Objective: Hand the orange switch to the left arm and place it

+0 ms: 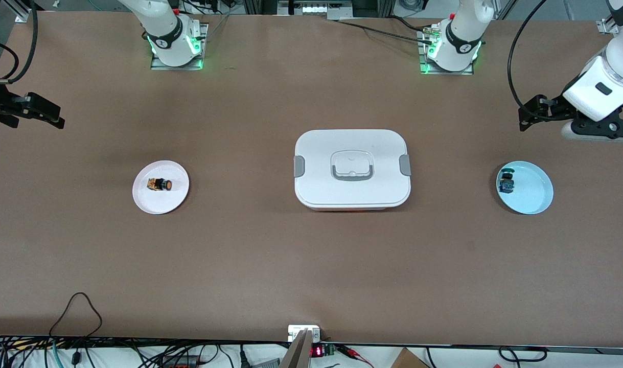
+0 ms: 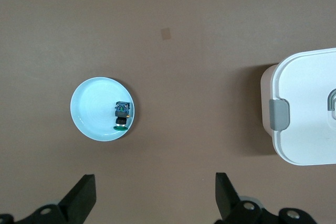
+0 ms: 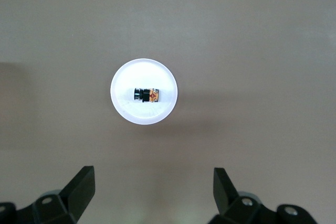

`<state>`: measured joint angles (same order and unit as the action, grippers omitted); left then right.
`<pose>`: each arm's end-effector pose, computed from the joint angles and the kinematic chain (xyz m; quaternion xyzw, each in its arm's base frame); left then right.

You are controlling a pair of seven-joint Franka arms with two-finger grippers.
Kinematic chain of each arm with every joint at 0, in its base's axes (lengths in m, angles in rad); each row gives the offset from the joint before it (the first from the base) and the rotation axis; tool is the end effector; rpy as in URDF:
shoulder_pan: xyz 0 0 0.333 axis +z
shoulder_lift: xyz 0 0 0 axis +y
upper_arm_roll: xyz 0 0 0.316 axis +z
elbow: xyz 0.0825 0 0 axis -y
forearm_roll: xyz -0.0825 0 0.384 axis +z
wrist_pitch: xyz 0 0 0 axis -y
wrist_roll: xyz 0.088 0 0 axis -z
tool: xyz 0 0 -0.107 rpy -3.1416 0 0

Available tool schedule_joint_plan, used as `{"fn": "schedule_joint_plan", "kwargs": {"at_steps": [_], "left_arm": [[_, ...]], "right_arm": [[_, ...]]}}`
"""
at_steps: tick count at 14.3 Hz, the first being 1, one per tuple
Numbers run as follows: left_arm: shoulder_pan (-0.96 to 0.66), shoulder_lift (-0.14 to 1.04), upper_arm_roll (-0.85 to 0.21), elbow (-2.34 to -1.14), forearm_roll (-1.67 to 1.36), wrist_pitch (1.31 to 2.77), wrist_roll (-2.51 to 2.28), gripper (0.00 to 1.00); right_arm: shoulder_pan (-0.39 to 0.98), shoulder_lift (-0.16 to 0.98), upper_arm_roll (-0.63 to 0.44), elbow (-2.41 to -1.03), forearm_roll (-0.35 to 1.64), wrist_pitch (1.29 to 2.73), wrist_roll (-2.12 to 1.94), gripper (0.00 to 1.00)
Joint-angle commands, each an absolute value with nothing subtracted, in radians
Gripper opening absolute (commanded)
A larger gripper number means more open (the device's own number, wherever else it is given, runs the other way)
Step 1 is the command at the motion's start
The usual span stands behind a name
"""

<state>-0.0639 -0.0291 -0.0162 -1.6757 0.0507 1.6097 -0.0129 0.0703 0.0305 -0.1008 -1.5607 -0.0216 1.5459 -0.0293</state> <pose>0.5451 -0.0386 0.5944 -0.9989 0.0350 0.0172 0.0264 0.5604 -0.0186 0.6102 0.9997 -0.0006 -0.0229 0.0117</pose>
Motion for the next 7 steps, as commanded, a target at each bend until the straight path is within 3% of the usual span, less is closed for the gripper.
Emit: {"fn": "schedule_joint_plan", "kwargs": {"at_steps": [1,7], "left_arm": [[-0.072,-0.028,-0.009,-1.661,0.029,1.595,-0.015,1.00],[-0.072,-0.028,-0.009,-1.661,0.029,1.595,-0.015,1.00]], "right_arm": [[0.071,0.018,-0.106,-1.555,-0.011,1.525,-0.041,1.00],[0.071,0.040,-0.101,-1.555,-0.009,1.542,-0.028,1.00]]}}
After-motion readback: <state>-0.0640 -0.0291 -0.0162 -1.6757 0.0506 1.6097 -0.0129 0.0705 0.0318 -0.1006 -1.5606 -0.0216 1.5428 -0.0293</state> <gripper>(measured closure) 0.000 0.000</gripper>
